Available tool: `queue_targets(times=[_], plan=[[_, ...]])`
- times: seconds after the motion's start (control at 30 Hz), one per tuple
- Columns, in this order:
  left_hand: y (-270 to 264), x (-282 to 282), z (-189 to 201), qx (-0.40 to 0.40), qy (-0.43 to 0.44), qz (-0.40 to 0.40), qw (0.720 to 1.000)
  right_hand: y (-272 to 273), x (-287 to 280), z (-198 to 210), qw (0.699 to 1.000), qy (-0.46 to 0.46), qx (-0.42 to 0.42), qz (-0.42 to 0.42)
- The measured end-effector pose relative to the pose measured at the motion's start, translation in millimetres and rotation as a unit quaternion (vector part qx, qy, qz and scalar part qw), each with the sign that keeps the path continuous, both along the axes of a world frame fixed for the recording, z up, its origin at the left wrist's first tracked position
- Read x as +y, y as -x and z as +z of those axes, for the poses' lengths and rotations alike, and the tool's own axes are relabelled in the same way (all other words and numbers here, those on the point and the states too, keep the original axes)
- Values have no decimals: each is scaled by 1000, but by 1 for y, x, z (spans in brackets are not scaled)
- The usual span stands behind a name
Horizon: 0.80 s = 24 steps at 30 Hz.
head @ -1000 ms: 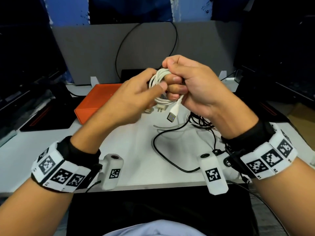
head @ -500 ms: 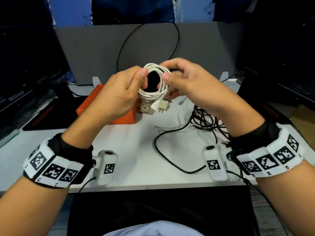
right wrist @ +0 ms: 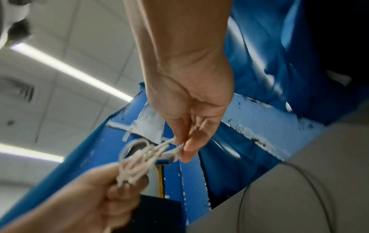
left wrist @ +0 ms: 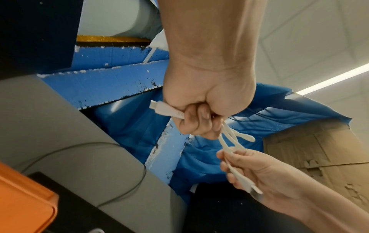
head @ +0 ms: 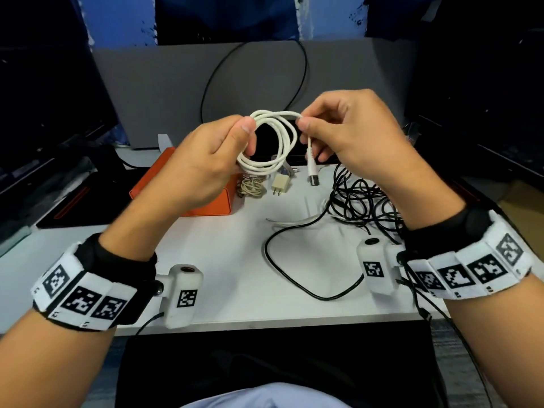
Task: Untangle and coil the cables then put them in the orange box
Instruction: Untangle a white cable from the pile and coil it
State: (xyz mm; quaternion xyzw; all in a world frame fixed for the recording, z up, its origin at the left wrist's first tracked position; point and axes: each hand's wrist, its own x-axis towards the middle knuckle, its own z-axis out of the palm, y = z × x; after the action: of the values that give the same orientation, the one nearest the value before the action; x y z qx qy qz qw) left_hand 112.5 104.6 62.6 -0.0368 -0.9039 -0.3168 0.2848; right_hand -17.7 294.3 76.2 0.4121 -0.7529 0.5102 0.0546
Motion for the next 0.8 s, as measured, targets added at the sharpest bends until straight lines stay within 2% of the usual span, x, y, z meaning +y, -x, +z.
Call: queue_targets(times=[0.03, 0.1, 0.2, 0.33, 0.4, 0.47, 0.6, 0.73, 0.8], plan=[[1, 3, -1, -4, -34, -24, 999, 0, -3, -2, 1000, 8, 17, -17], [3, 6, -4, -6, -77, -62, 995, -1, -7, -7, 999, 41, -5, -10], [4, 6, -6, -14, -83, -80, 993, -3, -10, -8, 983, 135, -107, 56], [4, 6, -7, 8, -26, -51, 998, -10, -15, -7, 913, 239, -299, 143], [2, 7, -6, 31, 16, -14, 999, -12, -17, -9, 875, 243, -377, 184], [0, 7, -4, 49, 47, 16, 998, -13, -16, -10, 854, 218, -420, 216], [-1, 7, -3, 73, 58, 63, 994, -23, -16, -13, 871, 132, -407, 239], [3, 7, -4, 84, 45, 87, 992, -33, -21, -14, 853, 116, -421, 286], [4, 8, -7, 83, 49, 91, 991, -37, -25, -16, 876, 119, -385, 266]])
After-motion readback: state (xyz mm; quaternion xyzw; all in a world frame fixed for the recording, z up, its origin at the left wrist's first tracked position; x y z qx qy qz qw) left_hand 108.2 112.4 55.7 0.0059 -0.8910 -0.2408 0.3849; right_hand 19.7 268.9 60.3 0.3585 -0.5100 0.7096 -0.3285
